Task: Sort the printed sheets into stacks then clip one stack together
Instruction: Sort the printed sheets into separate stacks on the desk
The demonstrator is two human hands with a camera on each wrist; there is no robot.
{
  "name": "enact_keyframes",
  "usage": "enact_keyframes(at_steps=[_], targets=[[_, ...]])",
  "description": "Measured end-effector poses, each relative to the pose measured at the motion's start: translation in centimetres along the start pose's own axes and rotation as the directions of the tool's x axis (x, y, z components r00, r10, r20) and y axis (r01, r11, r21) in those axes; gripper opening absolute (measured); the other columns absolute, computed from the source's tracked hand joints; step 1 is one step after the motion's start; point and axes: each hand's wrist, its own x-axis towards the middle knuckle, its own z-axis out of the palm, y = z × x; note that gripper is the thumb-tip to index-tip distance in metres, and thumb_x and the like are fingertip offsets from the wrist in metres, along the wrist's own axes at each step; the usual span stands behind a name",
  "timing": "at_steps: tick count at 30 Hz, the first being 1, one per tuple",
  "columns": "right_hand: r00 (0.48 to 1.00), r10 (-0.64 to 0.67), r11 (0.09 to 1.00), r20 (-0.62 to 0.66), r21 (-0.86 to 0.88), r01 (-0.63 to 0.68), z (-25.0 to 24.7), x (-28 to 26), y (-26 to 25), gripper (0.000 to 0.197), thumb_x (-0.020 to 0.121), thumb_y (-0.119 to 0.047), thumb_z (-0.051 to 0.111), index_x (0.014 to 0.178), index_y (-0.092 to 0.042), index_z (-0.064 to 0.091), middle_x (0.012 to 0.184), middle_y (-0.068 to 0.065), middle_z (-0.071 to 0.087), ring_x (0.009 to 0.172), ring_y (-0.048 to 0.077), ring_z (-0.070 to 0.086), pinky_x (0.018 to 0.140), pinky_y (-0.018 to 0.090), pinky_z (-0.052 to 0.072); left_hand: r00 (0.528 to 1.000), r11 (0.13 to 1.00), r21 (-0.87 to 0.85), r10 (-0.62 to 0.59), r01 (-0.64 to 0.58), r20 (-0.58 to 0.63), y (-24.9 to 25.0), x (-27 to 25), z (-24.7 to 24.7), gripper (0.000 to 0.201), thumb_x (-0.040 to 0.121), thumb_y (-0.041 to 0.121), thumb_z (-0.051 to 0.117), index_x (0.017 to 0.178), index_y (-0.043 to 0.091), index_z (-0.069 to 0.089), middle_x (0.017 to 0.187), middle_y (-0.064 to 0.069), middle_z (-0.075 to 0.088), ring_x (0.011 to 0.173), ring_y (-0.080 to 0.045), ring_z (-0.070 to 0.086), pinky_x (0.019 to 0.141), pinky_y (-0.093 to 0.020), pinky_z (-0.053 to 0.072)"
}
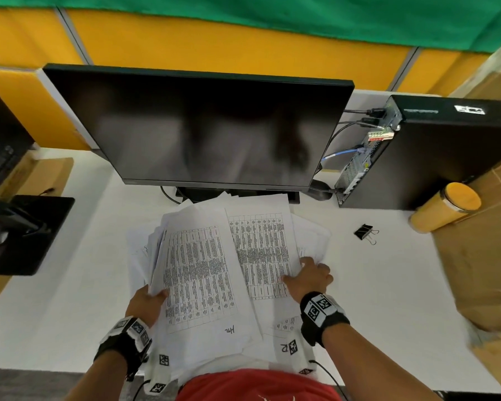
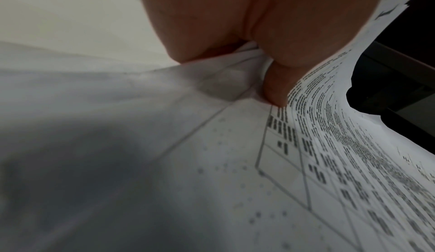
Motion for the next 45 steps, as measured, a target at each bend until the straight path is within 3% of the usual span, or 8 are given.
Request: enact_keyframes(at_steps=[7,14,18,23,27,31,36,45], targets=[[0.994,0.078,0.909,0.072,0.405,-0.101,-0.6,1.3,0.9,0.086,0.074,-0.017,0.083,0.140,-0.012,0.029,0.104,0.010,0.065,0.097,0.027,0.061,0.094,0.037,0.051,0.999,0.999,0.033,-0.037,0.037,0.004,-0.9,1.1,0.3,0.067,0.088,0.045,0.062,0.139,0.004,0.047,0.133,-0.019,0.059,0.118,-0.040,0.057,0.103,-0.047,0.044],[0.964,0.245,0.917,0.103,0.298,-0.265,-0.5,2.0,1.6,0.101,0.061,-0.045,0.089,0.135,0.000,0.036,0.136,0.021,0.050,0.122,0.036,0.052,0.099,0.044,0.049,0.999,0.998,0.045,-0.047,0.047,0.007,-1.7,1.8,0.4,0.068,0.087,0.049,0.060,0.138,0.006,0.048,0.129,-0.019,0.061,0.114,-0.039,0.059,0.100,-0.050,0.046],[0.980,0.141,0.952,0.139,0.251,-0.172,-0.6,2.3,2.2,0.067,0.066,-0.045,0.084,0.115,-0.005,0.064,0.114,0.014,0.069,0.100,0.031,0.066,0.084,0.037,0.057,0.999,0.998,0.044,-0.035,0.035,-0.002,-1.2,1.4,0.3,0.064,0.089,0.044,0.061,0.137,0.005,0.048,0.127,-0.019,0.063,0.113,-0.039,0.060,0.101,-0.047,0.046],[1.000,-0.009,0.963,0.021,0.270,0.003,-1.0,1.5,2.0,0.032,0.087,-0.021,0.069,0.114,-0.003,0.065,0.116,0.013,0.069,0.103,0.030,0.065,0.081,0.025,0.049,0.999,0.999,0.029,-0.043,0.043,-0.001,-1.6,1.7,0.4,0.068,0.088,0.045,0.062,0.140,0.004,0.045,0.130,-0.020,0.060,0.116,-0.040,0.058,0.101,-0.049,0.046],[0.998,-0.068,0.926,-0.016,0.370,0.069,-2.3,1.7,2.9,0.043,0.098,-0.016,0.053,0.140,-0.005,0.047,0.141,0.014,0.053,0.130,0.033,0.050,0.105,0.033,0.040,1.000,1.000,0.024,-0.019,0.019,-0.002,-1.1,1.2,0.4,0.060,0.090,0.039,0.062,0.136,0.003,0.050,0.126,-0.020,0.062,0.112,-0.040,0.060,0.099,-0.047,0.047],[0.988,-0.117,0.838,0.101,0.544,0.043,-3.9,2.5,5.1,0.034,0.092,-0.003,0.049,0.123,-0.015,0.057,0.122,0.009,0.066,0.111,0.028,0.062,0.098,0.039,0.047,1.000,1.000,0.002,-0.005,0.005,-0.001,-0.8,0.9,0.5,0.053,0.091,0.034,0.061,0.133,0.003,0.052,0.125,-0.020,0.063,0.112,-0.040,0.060,0.099,-0.045,0.046],[0.942,-0.193,0.874,0.274,0.484,0.038,-4.5,1.7,4.9,0.028,0.083,-0.050,0.070,0.094,-0.025,0.066,0.095,-0.008,0.070,0.094,0.017,0.064,0.092,0.034,0.049,1.000,0.999,-0.020,-0.029,0.029,-0.008,-1.0,1.3,0.4,0.061,0.090,0.038,0.062,0.138,0.004,0.048,0.131,-0.021,0.060,0.116,-0.040,0.057,0.103,-0.049,0.044],[0.908,-0.172,0.959,0.383,0.277,0.065,-6.1,3.4,7.8,0.034,0.077,-0.016,0.074,0.111,-0.019,0.068,0.105,0.002,0.074,0.101,0.025,0.068,0.098,0.048,0.051,1.000,0.995,-0.095,0.012,-0.013,-0.011,-0.2,-0.3,0.4,0.043,0.093,0.024,0.060,0.130,0.002,0.056,0.124,-0.022,0.064,0.113,-0.039,0.059,0.099,-0.042,0.043]])
